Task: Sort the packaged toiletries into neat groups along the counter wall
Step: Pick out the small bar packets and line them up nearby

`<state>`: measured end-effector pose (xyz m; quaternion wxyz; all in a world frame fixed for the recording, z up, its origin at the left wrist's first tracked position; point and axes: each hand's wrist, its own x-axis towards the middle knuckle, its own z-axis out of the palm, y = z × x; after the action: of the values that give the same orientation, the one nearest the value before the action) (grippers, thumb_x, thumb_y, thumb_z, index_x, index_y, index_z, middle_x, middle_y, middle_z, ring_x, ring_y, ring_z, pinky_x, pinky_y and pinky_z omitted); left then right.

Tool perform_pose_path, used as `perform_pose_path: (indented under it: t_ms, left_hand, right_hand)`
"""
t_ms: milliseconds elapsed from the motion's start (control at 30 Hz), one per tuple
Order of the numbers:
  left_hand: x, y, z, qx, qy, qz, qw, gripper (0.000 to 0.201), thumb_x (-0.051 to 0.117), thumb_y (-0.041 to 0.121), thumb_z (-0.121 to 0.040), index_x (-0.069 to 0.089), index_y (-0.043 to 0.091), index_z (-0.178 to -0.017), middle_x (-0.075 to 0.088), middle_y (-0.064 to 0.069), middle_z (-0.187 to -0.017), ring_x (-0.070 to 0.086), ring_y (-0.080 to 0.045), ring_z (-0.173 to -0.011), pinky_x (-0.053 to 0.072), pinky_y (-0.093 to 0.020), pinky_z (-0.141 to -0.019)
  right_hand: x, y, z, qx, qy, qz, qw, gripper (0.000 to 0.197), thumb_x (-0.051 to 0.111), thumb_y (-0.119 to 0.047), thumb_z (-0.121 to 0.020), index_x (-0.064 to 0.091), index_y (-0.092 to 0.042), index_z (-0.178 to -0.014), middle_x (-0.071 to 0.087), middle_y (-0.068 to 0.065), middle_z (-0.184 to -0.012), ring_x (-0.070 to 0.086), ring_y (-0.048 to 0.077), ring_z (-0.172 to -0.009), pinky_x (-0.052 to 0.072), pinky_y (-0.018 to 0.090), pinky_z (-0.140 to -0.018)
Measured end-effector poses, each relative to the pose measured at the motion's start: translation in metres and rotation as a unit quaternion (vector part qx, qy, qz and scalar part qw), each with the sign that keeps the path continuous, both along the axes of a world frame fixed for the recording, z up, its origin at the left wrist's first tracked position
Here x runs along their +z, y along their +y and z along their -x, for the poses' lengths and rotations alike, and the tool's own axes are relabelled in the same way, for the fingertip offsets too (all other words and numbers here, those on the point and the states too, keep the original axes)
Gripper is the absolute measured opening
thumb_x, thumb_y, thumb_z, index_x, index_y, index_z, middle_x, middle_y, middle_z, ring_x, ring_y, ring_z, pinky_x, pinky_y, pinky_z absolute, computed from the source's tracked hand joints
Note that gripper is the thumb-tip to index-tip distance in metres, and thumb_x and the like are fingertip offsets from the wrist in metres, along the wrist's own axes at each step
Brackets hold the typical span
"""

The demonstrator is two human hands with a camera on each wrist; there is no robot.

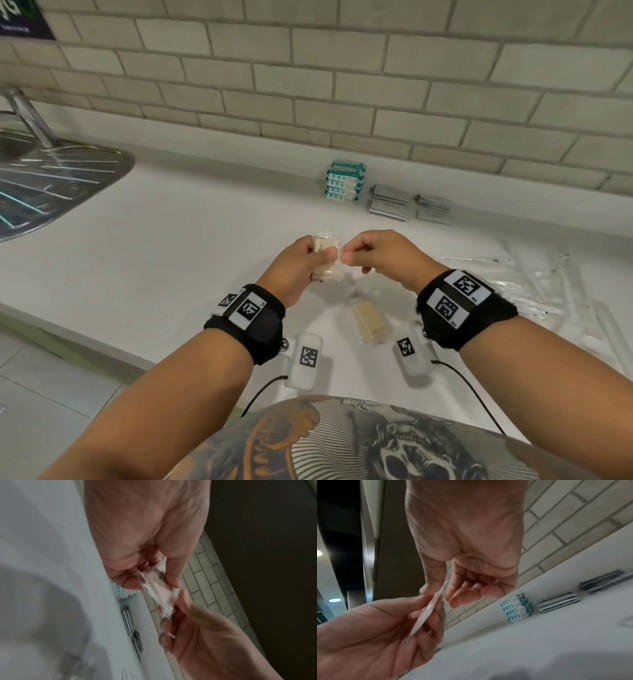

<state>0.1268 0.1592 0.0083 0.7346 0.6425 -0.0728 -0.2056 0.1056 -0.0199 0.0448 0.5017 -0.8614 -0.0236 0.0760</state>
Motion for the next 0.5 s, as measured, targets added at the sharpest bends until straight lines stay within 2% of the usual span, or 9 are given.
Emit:
perform_pose_path:
  t_ms: [100, 200, 267, 333, 367, 400, 433, 500]
  left_hand:
    - [0.001, -0.007, 0.000, -0.010, -0.012, 0.011, 1.000, 0.026, 0.055, 0.016, -0.096, 0.054, 0.006, -0.120, 0.062, -0.011, -0.109, 0.060, -0.024, -0.097, 0.049, -0.037, -0.082]
    - [0.005, -0.008, -0.002, 0.011, 0.007, -0.040, 0.999, 0.034, 0.049, 0.038, -0.098, 0.056, 0.007, -0.112, 0.064, -0.007, -0.107, 0.060, -0.021, -0.094, 0.048, -0.032, -0.079]
    - [0.009, -0.007, -0.004, 0.017, 0.084, -0.062, 0.994, 0.054, 0.038, 0.058, -0.095, 0.060, 0.009, -0.102, 0.066, -0.005, -0.098, 0.061, -0.018, -0.083, 0.048, -0.030, -0.072]
    - [0.010, -0.007, -0.004, -0.016, 0.155, -0.051, 0.987, 0.064, 0.036, 0.065, -0.092, 0.064, 0.008, -0.097, 0.067, -0.006, -0.090, 0.061, -0.017, -0.075, 0.047, -0.029, -0.068]
    - [0.009, -0.007, -0.003, -0.032, 0.162, -0.042, 0.985, 0.056, 0.043, 0.060, -0.093, 0.064, 0.008, -0.098, 0.067, -0.006, -0.090, 0.061, -0.016, -0.074, 0.047, -0.027, -0.067]
    - [0.007, -0.009, -0.003, -0.033, 0.153, -0.033, 0.987, 0.041, 0.052, 0.047, -0.094, 0.064, 0.008, -0.100, 0.067, -0.005, -0.090, 0.061, -0.014, -0.073, 0.048, -0.024, -0.065]
    - [0.005, -0.010, -0.003, -0.023, 0.131, -0.021, 0.991, 0.027, 0.059, 0.031, -0.094, 0.063, 0.007, -0.105, 0.066, -0.005, -0.091, 0.060, -0.013, -0.072, 0.049, -0.022, -0.063]
    - [0.001, -0.013, -0.005, 0.011, 0.075, -0.005, 0.997, 0.021, 0.062, 0.010, -0.091, 0.060, 0.005, -0.111, 0.065, -0.006, -0.092, 0.059, -0.013, -0.072, 0.050, -0.021, -0.063]
  right_hand:
    - [0.005, 0.003, -0.001, -0.031, -0.032, -0.031, 0.999, 0.008, 0.078, -0.017, -0.077, 0.072, -0.012, -0.078, 0.070, -0.002, -0.077, 0.057, 0.013, -0.066, 0.049, 0.027, -0.067]
    - [0.007, -0.004, -0.001, -0.061, -0.085, -0.008, 0.994, 0.007, 0.074, -0.013, -0.080, 0.069, -0.013, -0.075, 0.064, -0.002, -0.073, 0.052, 0.010, -0.062, 0.045, 0.024, -0.062]
    - [0.009, -0.010, 0.000, -0.047, -0.163, 0.067, 0.983, 0.009, 0.070, -0.011, -0.082, 0.065, -0.015, -0.075, 0.058, -0.008, -0.073, 0.049, 0.008, -0.063, 0.043, 0.025, -0.062]
    - [0.009, -0.015, 0.001, 0.013, -0.213, 0.163, 0.963, 0.008, 0.067, -0.014, -0.084, 0.064, -0.018, -0.077, 0.055, -0.010, -0.081, 0.052, 0.010, -0.070, 0.044, 0.028, -0.068]
    - [0.008, -0.017, 0.002, 0.048, -0.216, 0.201, 0.954, 0.007, 0.066, -0.017, -0.085, 0.066, -0.021, -0.080, 0.055, -0.011, -0.086, 0.054, 0.011, -0.076, 0.045, 0.028, -0.072]
    - [0.007, -0.021, 0.002, 0.074, -0.206, 0.218, 0.951, 0.007, 0.067, -0.019, -0.086, 0.069, -0.025, -0.083, 0.055, -0.012, -0.091, 0.056, 0.012, -0.082, 0.044, 0.026, -0.077]
    - [0.005, -0.023, 0.003, 0.085, -0.190, 0.209, 0.956, 0.008, 0.067, -0.019, -0.087, 0.071, -0.026, -0.087, 0.055, -0.011, -0.097, 0.055, 0.011, -0.088, 0.043, 0.022, -0.082]
    - [0.004, -0.027, 0.002, 0.047, -0.153, 0.129, 0.979, 0.015, 0.067, -0.018, -0.088, 0.071, -0.026, -0.099, 0.054, -0.008, -0.107, 0.054, 0.009, -0.093, 0.041, 0.012, -0.082]
